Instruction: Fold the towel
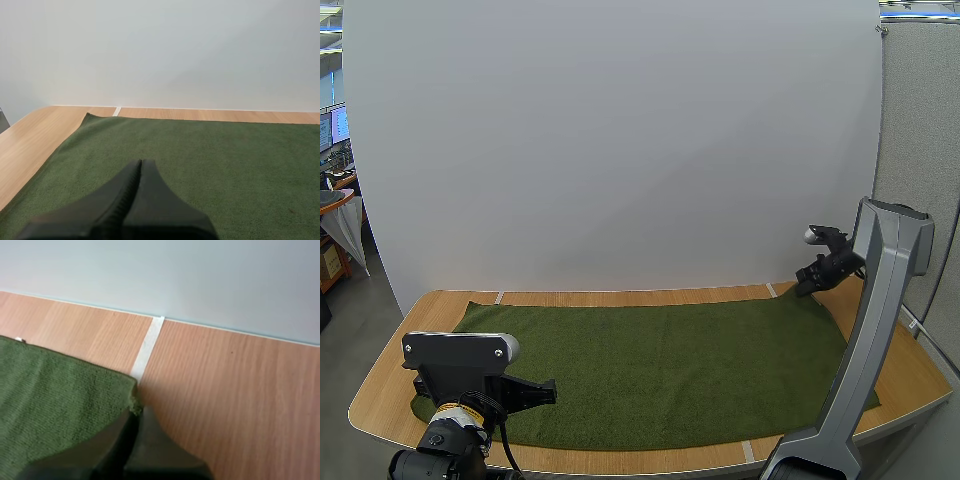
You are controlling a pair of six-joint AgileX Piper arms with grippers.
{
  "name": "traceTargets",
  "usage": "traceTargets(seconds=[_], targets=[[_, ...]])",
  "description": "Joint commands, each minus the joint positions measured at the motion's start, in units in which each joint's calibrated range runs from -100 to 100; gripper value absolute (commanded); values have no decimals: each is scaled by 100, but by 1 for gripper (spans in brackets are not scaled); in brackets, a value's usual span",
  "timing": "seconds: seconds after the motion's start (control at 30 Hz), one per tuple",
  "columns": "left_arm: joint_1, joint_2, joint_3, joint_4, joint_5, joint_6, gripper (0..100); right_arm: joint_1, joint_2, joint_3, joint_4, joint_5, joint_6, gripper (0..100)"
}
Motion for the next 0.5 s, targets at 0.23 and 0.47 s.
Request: traceTargets(seconds=[0.23,0.47], targets=[[-15,-21,0,11,-125,-10,0,56,-891,426,245,142,117,0],[-15,-21,0,11,-125,-10,0,407,-1569,1572,270,142,117,0]])
